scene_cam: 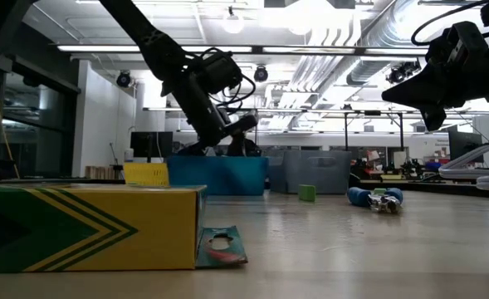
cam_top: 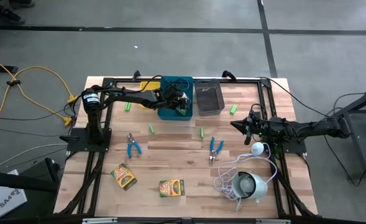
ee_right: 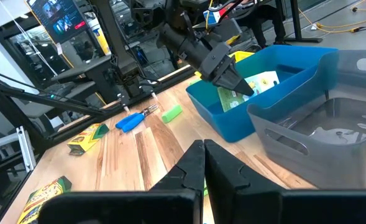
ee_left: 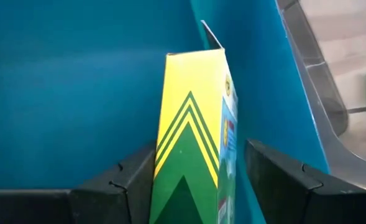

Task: Pick & Place School Supplies
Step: Put the crayon box into the blue bin

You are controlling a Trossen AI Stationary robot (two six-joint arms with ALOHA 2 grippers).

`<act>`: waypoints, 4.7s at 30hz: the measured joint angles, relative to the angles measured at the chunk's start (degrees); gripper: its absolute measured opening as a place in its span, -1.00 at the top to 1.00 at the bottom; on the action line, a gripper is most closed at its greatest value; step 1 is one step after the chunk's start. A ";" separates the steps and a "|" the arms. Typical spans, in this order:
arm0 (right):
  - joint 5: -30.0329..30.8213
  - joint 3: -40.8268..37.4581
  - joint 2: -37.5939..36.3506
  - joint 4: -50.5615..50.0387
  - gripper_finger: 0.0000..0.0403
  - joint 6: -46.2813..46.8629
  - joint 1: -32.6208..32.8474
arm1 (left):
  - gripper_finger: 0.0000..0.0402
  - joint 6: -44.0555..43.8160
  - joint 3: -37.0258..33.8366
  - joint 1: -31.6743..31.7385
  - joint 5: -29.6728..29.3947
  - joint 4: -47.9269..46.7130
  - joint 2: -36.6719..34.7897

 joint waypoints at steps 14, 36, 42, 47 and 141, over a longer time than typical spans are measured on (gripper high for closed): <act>-0.01 0.00 0.00 0.00 0.99 0.01 -0.01 | -0.10 12.41 0.17 -0.75 -2.83 -0.36 0.00; -0.02 -0.01 0.01 -0.01 0.99 -0.01 0.01 | -0.10 22.11 1.70 -1.39 -7.60 -3.29 -0.31; -0.02 0.01 0.01 0.01 0.99 0.01 0.01 | -0.10 23.39 2.08 -1.91 -8.37 -3.36 -0.31; -0.01 -0.01 0.00 0.01 0.99 0.01 0.00 | -0.10 24.39 3.96 -3.83 -8.11 -3.57 -2.11; 0.00 -0.01 -0.01 -1.87 0.99 -0.01 -0.01 | -0.10 -23.99 4.02 -49.37 -10.51 -36.81 -11.82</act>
